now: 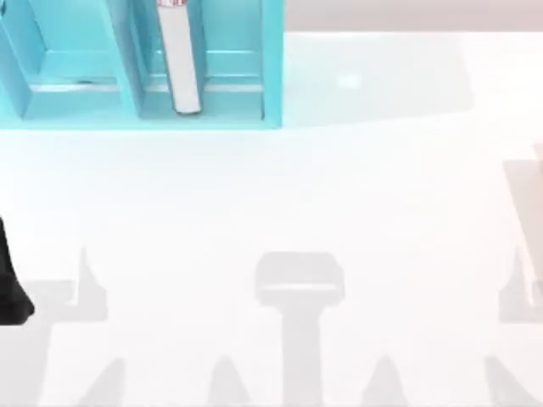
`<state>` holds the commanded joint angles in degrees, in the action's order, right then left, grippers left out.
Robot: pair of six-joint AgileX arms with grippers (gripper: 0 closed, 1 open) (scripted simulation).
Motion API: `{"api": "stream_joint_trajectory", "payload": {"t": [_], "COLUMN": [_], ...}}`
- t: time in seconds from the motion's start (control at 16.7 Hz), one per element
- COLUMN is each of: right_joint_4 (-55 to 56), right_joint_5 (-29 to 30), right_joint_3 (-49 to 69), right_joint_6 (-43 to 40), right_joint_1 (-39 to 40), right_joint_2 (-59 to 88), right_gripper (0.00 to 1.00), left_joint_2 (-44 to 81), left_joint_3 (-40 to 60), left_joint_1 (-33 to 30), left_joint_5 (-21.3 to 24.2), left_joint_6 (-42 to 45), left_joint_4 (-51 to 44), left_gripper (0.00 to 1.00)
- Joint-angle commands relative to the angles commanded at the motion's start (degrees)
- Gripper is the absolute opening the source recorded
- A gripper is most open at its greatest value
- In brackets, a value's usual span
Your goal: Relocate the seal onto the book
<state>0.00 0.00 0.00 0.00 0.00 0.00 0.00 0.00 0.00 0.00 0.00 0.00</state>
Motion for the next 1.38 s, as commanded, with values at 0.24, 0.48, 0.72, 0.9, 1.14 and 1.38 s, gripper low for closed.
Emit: {"api": "stream_joint_trajectory", "payload": {"t": [0.24,0.48,0.72,0.9,1.14,1.38], "right_joint_4": [0.0,0.0,0.0,0.0,0.0,0.0], "right_joint_5": [0.0,0.0,0.0,0.0,0.0,0.0], "right_joint_3": [0.0,0.0,0.0,0.0,0.0,0.0], "right_joint_6": [0.0,0.0,0.0,0.0,0.0,0.0], "right_joint_1": [0.0,0.0,0.0,0.0,0.0,0.0], "right_joint_2": [0.0,0.0,0.0,0.0,0.0,0.0], "right_gripper": [1.00,1.00,1.00,1.00,1.00,1.00], "left_joint_2": [1.8,12.6,32.8,51.9,78.4,101.4], "left_joint_3": [1.2,6.9,14.7,20.9,29.2,37.1], "left_joint_1": [-0.6,-3.6,-8.1,-11.9,-17.0,-21.4], "left_joint_5": [-0.3,-2.5,-6.1,-9.4,-13.9,-17.8], "left_joint_6": [-0.1,-0.3,-0.5,-0.7,-0.9,-1.1], "left_joint_4": [1.6,9.9,21.6,31.2,44.2,56.2], "left_gripper": [1.00,1.00,1.00,1.00,1.00,1.00]}}
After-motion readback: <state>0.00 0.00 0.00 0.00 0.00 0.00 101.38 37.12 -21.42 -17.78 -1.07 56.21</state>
